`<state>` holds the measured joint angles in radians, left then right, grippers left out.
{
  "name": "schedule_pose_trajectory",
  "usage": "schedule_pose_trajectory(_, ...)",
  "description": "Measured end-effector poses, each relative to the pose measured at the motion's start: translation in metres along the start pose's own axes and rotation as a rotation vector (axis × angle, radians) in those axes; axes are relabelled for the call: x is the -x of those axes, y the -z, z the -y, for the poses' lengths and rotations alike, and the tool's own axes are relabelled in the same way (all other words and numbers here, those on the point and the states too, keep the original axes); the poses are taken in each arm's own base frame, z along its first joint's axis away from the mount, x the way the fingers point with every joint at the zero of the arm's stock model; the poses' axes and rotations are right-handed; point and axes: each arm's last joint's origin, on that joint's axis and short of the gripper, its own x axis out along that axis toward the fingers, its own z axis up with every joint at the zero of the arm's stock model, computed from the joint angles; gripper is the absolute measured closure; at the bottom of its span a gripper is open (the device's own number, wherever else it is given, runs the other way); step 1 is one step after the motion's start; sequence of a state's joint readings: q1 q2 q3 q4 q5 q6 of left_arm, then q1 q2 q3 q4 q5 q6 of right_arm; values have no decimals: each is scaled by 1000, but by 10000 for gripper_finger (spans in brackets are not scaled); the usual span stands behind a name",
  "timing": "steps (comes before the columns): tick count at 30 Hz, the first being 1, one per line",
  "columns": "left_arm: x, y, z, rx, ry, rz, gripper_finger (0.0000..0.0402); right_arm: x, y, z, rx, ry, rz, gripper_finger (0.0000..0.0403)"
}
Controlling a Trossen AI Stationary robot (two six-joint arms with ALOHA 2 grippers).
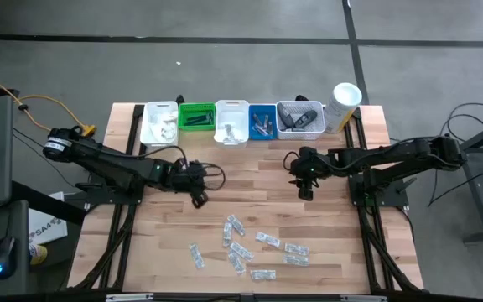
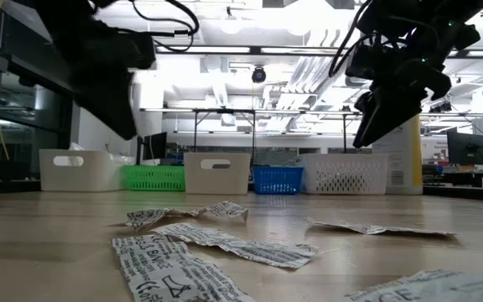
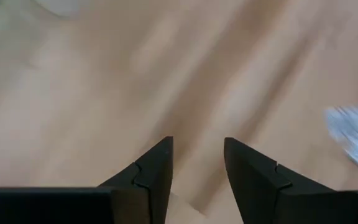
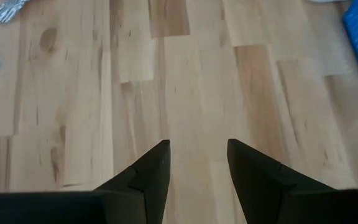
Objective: Pick & Place Travel size toiletries
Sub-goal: Put the white bandage into the middle white bin
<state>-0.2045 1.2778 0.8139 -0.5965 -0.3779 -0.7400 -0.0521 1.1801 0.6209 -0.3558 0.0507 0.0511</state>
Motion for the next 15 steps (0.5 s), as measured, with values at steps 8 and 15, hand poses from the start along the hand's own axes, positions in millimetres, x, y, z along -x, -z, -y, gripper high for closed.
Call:
schedule_pose_trajectory(8,11,22,22,-100,200,-151,259,0,2,-1,2,-44,-18,251)
schedule_pose_trajectory(15,25,44,40,-88,281,-218,259,0,2,-2,5,-56,-24,251)
